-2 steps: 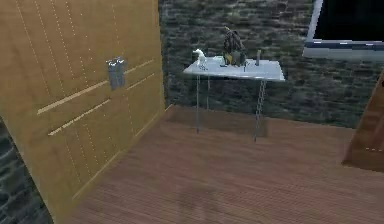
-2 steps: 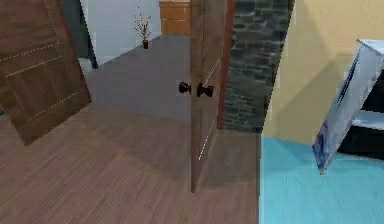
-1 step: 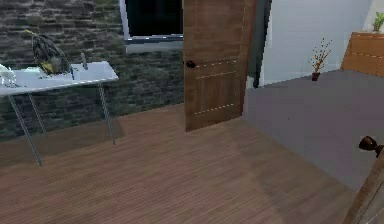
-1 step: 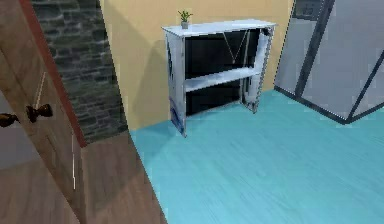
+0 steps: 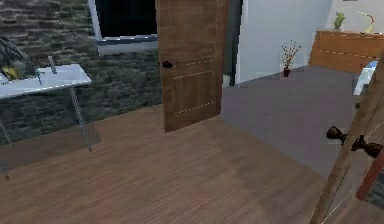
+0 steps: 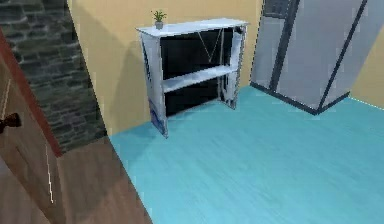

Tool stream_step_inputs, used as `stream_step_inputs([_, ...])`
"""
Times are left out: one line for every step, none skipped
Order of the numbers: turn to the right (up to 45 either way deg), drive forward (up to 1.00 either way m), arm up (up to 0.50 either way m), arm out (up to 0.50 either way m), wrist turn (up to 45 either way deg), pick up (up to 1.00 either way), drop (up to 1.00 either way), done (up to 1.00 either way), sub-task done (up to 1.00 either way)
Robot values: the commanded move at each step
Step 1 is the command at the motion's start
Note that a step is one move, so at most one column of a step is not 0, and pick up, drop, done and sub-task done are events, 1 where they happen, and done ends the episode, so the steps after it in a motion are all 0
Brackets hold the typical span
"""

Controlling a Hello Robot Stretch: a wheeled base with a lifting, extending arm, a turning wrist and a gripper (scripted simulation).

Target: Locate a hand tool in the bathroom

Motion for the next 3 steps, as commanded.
stream_step_inputs([0.0, 0.60, 0.00, 0.00, 0.0, 0.00, 0.00, 0.00, 0.00])
stream_step_inputs([9.0, 0.00, 0.00, 0.00, 0.0, 0.00, 0.00, 0.00, 0.00])
stream_step_inputs([0.0, 0.70, 0.00, 0.00, 0.0, 0.00, 0.00, 0.00, 0.00])
